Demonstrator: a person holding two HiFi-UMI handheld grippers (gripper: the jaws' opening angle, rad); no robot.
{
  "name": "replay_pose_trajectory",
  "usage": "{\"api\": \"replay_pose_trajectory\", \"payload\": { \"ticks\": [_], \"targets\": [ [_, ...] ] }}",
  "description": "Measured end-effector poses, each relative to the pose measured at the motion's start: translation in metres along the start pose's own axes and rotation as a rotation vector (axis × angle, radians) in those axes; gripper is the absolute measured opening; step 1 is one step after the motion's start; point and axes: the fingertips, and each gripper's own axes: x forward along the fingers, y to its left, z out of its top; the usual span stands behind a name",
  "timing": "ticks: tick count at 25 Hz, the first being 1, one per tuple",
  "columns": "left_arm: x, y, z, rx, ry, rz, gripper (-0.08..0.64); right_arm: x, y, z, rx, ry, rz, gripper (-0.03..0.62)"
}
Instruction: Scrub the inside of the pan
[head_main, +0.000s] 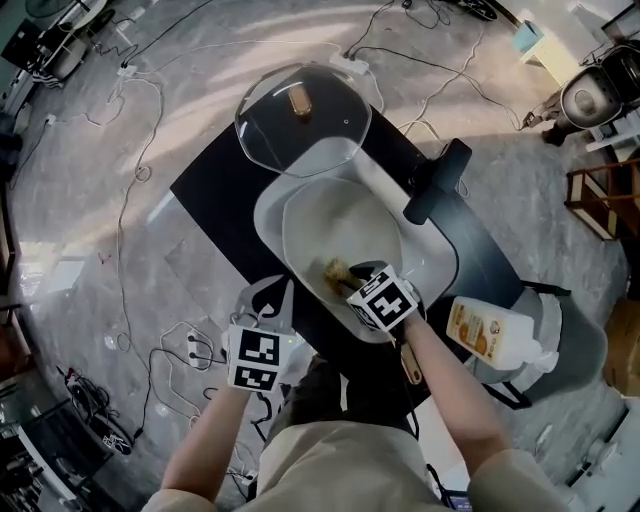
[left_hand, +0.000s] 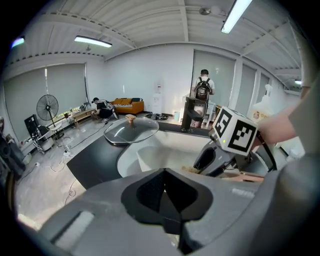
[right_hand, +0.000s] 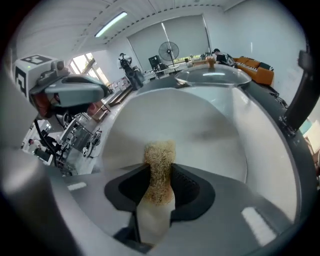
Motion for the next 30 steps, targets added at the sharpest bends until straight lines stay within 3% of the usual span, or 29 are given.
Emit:
{"api": "replay_pose_trajectory", "payload": {
  "ticks": [4,12,16,20,24,27,30],
  "targets": [
    [0.005,0.006,-0.008,-0.014,0.015,0.001,0.002,0.012,-0.001,-0.014,-0.043,0.113,0.029,0.13],
    [0.012,0.008,-0.018,-0.017,0.031,-0.006,0.002,0.026,-0.001,-0.012,-0.038,0.14,0.09,0.129],
    [0.013,0.015,-0.022,0.009,0.038,0.0,0.002,0.037,0.014,0.014,-0.037,0.068,0.183,0.129],
    [0.012,0.025,-0.019,0.015,0.032,0.013,0.002,0.052,0.017,0.041,-0.067,0.0,0.19,0.129],
    [0.01,0.029,-0.017,0.01,0.024,0.02,0.002,0.063,0.007,0.07,0.006,-0.079,0.223,0.129],
    [0.012,0.029,-0.02,0.002,0.026,0.019,0.002,0.07,-0.007,0.089,-0.023,-0.112,0.17,0.129],
    [0.013,0.029,-0.021,-0.006,0.026,0.015,0.002,0.076,-0.028,0.101,-0.074,-0.134,0.049,0.13]
  ]
}}
